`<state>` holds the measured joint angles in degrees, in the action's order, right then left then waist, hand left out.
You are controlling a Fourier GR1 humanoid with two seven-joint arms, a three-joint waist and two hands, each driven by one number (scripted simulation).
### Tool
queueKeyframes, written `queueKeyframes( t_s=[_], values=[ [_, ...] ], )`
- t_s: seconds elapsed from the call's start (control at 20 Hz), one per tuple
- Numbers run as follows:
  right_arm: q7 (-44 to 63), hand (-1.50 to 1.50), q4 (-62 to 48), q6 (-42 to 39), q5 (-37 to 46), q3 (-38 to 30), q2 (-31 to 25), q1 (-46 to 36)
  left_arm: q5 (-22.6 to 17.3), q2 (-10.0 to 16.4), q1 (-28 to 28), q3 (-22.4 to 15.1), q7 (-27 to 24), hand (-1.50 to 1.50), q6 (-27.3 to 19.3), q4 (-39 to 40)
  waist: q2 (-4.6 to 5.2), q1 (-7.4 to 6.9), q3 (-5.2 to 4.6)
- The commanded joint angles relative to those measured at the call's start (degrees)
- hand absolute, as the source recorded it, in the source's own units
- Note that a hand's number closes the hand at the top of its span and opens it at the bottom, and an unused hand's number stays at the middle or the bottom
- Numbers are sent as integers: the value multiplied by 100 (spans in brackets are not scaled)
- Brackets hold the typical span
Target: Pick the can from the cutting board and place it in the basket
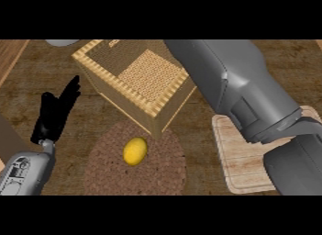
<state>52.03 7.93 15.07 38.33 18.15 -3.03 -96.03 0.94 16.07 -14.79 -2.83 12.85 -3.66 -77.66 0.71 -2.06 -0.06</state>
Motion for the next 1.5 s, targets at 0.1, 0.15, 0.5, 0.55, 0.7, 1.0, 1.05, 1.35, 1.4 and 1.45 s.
queueKeyframes(
  t_s=[0.1, 0.15, 0.5, 0.55, 0.7, 1.0, 1.05, 1.35, 1.4, 1.45],
  values=[
    [-124, -150, 178, 843, -372, -500, -91, 585, -19, -26, -121, 91, -59, 0, 53, 219, 15, 44, 1],
    [-7, -150, 225, 1133, -362, -516, 97, 662, 40, 28, 11, 31, 77, 0, 26, -141, -8, -2, 4],
    [-516, -150, 438, 1922, -245, -606, 40, 868, -91, 101, 40, 162, 74, 0, 235, -189, 1, -17, 1],
    [-462, -150, 660, 2303, -158, -517, 195, 1129, 19, 57, 271, 160, -181, 0, 132, -8, -50, 113, 2],
    [-791, -150, 686, 2910, -112, -625, -303, 1266, 101, -57, 214, 51, 60, 0, -3, -257, -29, 52, 7],
    [349, -150, 750, 3549, 255, -551, -204, 1043, 60, 28, 336, 208, -26, 0, 55, -185, -111, 195, 3],
    [310, -150, 861, 3655, 269, -571, -396, 1143, 13, 25, 384, 227, -42, 0, 105, -123, -131, 265, 5],
    [398, -150, 1749, 3513, 119, -729, -739, 1987, 40, 36, 479, 340, 130, 0, -36, -227, -233, 545, 12],
    [392, -150, 1928, 3441, 66, -782, -889, 2047, -25, 106, 453, 499, -99, 0, 9, 28, -241, 630, 8],
    [223, -150, 2237, 3261, -2, -751, -920, 2311, 114, 65, 577, 365, 16, 0, -90, -186, -280, 666, 15]
  ],
)
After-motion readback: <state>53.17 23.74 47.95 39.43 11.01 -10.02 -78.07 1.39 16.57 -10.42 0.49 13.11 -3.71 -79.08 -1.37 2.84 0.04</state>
